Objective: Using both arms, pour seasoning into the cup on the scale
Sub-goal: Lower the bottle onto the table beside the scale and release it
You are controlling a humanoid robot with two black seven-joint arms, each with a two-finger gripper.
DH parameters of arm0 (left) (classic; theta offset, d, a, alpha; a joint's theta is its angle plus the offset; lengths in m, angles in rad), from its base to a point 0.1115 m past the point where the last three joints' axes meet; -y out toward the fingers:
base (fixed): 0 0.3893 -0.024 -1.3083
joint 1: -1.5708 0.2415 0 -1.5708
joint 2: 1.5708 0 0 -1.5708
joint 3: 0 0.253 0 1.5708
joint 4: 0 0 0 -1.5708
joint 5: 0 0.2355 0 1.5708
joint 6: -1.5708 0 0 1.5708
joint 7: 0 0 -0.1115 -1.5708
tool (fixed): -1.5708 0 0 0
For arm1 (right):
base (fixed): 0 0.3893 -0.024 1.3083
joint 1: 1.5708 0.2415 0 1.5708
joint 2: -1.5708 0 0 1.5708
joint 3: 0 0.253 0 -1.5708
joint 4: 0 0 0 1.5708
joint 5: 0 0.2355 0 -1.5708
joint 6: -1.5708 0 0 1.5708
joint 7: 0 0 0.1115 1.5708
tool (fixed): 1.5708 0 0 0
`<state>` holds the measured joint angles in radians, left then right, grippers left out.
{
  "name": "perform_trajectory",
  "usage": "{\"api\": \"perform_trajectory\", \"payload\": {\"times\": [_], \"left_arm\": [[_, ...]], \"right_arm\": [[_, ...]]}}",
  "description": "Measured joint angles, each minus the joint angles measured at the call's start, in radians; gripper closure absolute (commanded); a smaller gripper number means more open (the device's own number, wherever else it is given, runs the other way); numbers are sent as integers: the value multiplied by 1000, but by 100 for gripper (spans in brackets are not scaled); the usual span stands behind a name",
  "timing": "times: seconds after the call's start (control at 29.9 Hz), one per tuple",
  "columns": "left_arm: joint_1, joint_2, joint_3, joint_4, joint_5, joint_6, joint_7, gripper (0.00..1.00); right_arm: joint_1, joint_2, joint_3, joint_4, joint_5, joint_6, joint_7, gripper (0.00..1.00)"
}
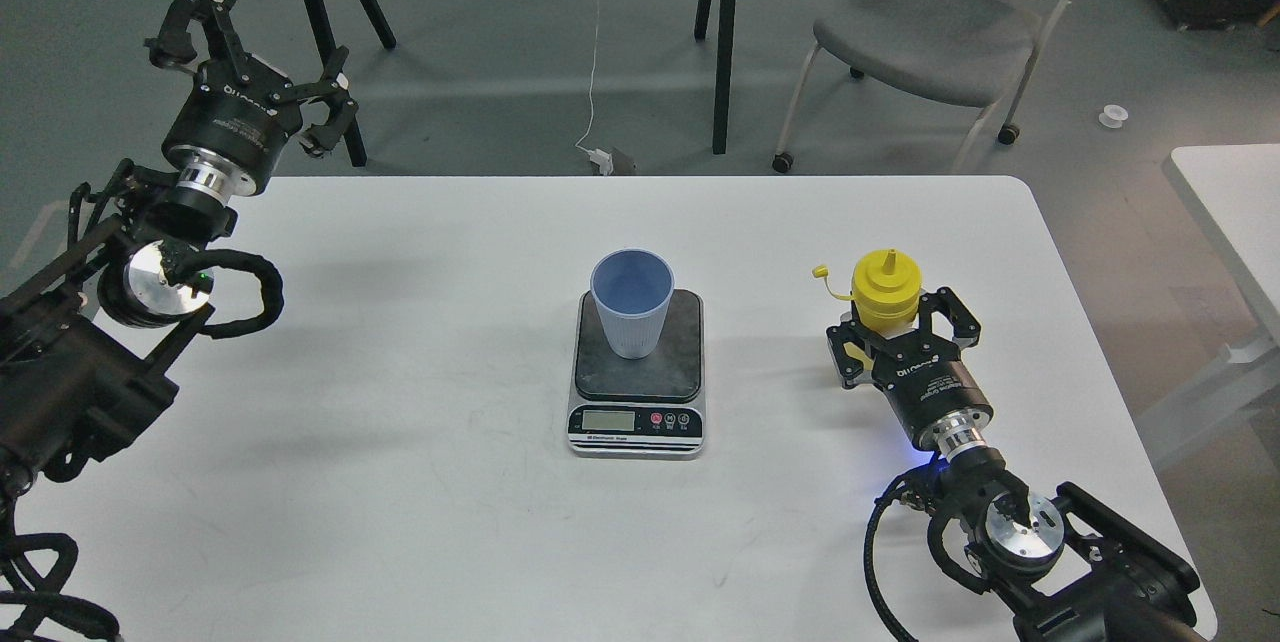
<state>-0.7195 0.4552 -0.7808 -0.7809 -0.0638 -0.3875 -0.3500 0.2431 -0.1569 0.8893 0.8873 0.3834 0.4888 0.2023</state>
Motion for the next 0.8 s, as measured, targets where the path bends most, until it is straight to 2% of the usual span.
{"api": "perform_trajectory", "payload": {"times": [0.13, 0.2, 0.33, 0.5, 0.8], "left_arm": [[0, -6, 0, 0, 2, 3, 0, 1], [0, -10, 0, 0, 2, 4, 0, 1], [0, -9, 0, -15, 2, 14, 0, 1], [0, -2, 0, -24, 2, 16, 0, 1], [3, -1, 0, -25, 2, 18, -1, 1]], "right_arm": [[-13, 1, -2, -5, 0, 1, 0, 50], [-18, 2, -3, -4, 0, 1, 1, 42], [-24, 1, -6, 7, 5, 0, 1, 19], [-40, 1, -1, 17, 8, -1, 7, 5], [-142, -56, 55, 143, 5, 0, 10, 1]]}}
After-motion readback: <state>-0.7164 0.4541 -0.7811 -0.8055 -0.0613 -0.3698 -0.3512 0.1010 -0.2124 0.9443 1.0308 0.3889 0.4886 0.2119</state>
